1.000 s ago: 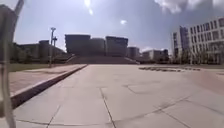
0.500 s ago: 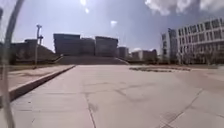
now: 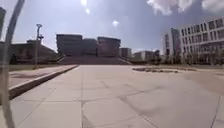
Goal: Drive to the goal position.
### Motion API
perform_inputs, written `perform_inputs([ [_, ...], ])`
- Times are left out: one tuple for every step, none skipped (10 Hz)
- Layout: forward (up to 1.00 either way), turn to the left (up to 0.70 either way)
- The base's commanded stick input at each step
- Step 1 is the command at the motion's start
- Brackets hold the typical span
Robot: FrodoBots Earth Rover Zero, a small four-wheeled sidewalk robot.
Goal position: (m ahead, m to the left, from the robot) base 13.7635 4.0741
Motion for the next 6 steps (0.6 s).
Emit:
perform_inputs([
  [0.85, 0.0],
  [0.85, 0.0],
  [0.85, 0.0],
  [0.85, 0.0],
  [0.85, 0.0],
  [0.85, 0.0],
])
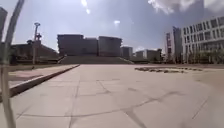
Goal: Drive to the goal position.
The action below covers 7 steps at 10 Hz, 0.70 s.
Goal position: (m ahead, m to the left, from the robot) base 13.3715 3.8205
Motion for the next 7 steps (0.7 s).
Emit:
perform_inputs([
  [0.85, 0.0],
  [0.85, 0.0],
  [0.85, 0.0],
  [0.85, 0.0],
  [0.85, 0.0],
  [0.85, 0.0],
  [0.85, 0.0],
])
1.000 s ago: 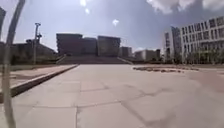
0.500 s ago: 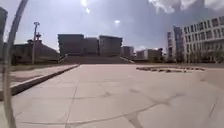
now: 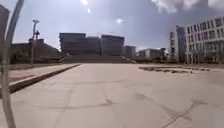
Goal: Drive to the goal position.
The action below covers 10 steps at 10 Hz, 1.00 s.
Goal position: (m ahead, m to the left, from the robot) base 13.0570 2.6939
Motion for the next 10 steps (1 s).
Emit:
perform_inputs([
  [0.85, 0.0],
  [0.85, 0.0],
  [0.85, 0.0],
  [0.85, 0.0],
  [0.85, 0.0],
  [0.85, 0.0],
  [0.85, 0.0],
  [0.85, 0.0],
  [0.85, 0.0],
  [0.85, 0.0],
])
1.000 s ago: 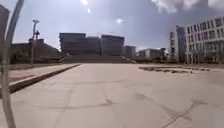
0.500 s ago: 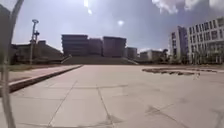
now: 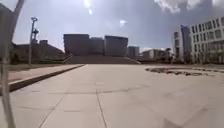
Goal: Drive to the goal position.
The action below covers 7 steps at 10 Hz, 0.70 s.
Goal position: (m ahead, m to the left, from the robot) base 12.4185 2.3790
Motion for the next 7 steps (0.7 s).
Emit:
perform_inputs([
  [0.85, 0.0],
  [0.85, 0.0],
  [0.85, 0.0],
  [0.85, 0.0],
  [0.85, 0.0],
  [0.85, 0.0],
  [0.85, 0.0],
])
